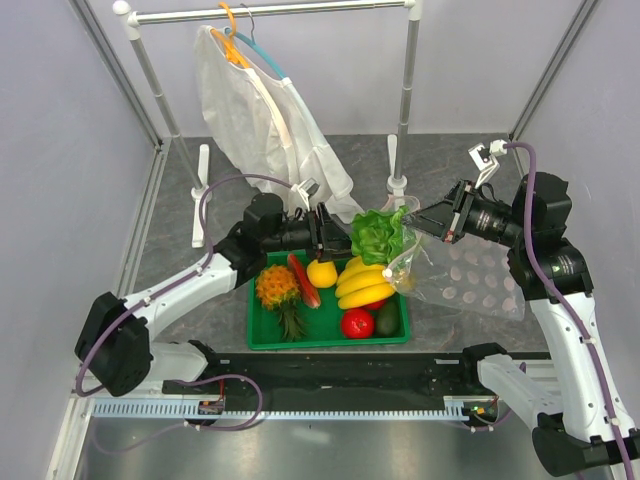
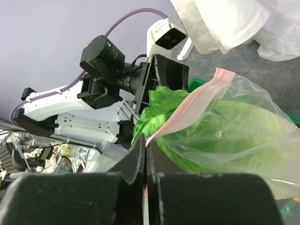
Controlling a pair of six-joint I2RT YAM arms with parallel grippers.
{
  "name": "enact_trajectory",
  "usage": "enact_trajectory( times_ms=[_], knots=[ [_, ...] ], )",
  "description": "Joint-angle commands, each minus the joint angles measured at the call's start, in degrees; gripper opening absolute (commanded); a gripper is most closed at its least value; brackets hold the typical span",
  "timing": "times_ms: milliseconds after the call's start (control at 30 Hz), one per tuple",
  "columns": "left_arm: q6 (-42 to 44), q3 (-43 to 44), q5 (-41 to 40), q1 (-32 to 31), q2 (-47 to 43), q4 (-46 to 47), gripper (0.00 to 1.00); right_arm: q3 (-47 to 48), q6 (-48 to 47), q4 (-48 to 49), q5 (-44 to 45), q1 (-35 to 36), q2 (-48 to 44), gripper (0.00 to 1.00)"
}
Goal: Place the food in the zip-top bag and seal the zipper
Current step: Adjust the zipper on the food storage bag.
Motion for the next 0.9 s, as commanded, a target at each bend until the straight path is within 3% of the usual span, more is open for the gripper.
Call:
enact_trajectory(
  times_ms=[0,667,867],
  knots=[
    [-5.32,-0.25,-2.38,-0.28,0.71,4.14,0.54,-0.71,1.58,4.07,-2.20,-0.18,-0.75,0.00],
    [-12.09,-0.43,-2.90,-2.74,3.87,7.92,0.56,-3.79,3.16,5.39,-3.17,-0.18,-1.63,0.00],
    [-11.92,0.36,-4.57,-5.47,5.63,4.59,0.43,-4.15,5.71,8.37,-3.69,-0.18,-1.11,0.00]
  ],
)
